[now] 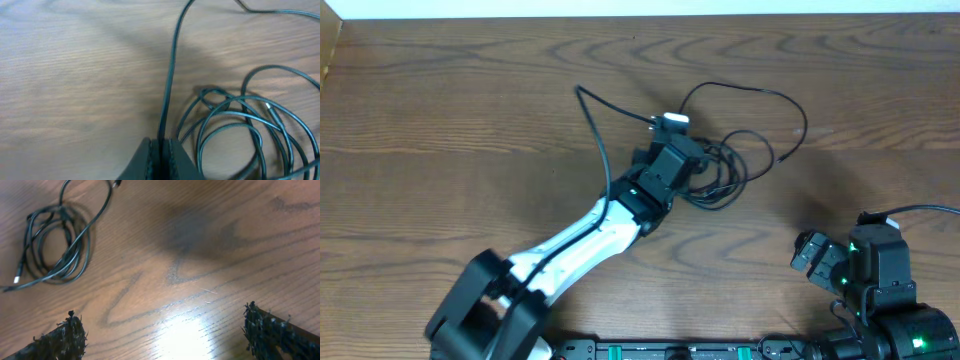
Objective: Untangle cables
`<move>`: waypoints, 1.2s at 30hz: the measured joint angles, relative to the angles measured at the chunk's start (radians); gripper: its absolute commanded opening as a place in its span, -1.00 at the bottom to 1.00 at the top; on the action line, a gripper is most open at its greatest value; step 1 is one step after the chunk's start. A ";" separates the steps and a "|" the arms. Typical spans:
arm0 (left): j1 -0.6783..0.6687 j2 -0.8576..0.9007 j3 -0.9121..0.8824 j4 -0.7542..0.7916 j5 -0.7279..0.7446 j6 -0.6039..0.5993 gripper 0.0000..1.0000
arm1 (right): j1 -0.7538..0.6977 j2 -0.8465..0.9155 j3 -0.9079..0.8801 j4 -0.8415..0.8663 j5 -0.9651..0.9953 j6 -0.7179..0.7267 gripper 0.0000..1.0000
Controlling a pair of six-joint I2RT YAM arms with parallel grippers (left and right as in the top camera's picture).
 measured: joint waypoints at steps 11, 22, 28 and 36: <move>0.024 -0.285 -0.001 -0.253 -0.025 -0.160 -0.85 | 0.000 0.000 -0.001 0.079 -0.083 0.051 0.99; 0.025 -0.278 -0.001 -0.270 0.198 -0.323 -0.85 | 0.000 0.000 -0.125 0.195 -0.250 0.084 0.99; 0.025 -0.226 -0.001 -0.271 0.186 -0.343 -0.07 | 0.000 0.000 -0.205 0.224 -0.313 0.101 0.98; 0.025 -0.206 -0.001 -0.335 0.108 -0.346 0.42 | 0.000 0.000 -0.279 0.263 -0.338 0.105 0.99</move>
